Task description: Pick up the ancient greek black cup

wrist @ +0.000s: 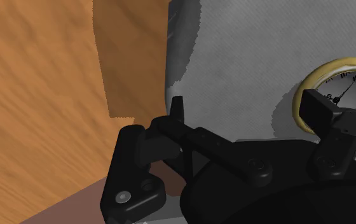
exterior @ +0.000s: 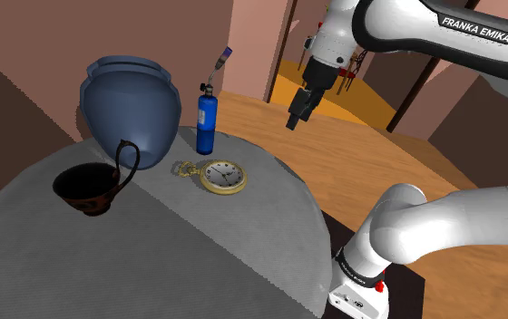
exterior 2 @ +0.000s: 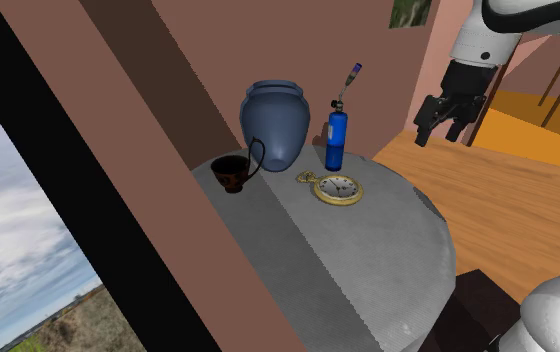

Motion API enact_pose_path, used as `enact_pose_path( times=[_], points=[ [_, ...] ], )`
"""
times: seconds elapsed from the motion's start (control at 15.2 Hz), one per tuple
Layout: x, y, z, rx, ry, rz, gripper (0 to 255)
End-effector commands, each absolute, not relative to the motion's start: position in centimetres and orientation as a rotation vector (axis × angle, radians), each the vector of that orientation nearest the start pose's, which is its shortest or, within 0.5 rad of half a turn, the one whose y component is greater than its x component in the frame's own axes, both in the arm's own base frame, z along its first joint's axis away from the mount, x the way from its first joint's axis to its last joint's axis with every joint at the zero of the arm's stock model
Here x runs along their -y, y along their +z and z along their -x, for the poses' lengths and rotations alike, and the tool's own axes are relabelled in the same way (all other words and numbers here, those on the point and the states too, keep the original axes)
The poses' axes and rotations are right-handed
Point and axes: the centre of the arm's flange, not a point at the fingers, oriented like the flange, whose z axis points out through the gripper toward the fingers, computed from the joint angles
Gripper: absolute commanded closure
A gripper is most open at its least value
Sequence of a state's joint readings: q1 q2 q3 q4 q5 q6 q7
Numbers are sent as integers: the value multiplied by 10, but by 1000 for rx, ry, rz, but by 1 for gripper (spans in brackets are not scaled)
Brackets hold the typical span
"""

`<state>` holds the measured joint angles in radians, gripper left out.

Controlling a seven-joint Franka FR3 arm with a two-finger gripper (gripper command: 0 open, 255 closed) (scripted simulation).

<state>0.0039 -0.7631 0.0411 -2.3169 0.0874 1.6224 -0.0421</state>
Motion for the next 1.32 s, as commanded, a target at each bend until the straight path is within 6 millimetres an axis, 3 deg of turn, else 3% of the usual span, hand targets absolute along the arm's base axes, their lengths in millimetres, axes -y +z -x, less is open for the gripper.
enact_pose_path(
  times=[0.0,0.59,1.25],
  points=[
    [-27,607,-318,116,-105,3079,0],
    [-139,595,-343,-37,-150,3057,0],
    [-260,587,-383,-205,-198,3023,0]
  ],
)
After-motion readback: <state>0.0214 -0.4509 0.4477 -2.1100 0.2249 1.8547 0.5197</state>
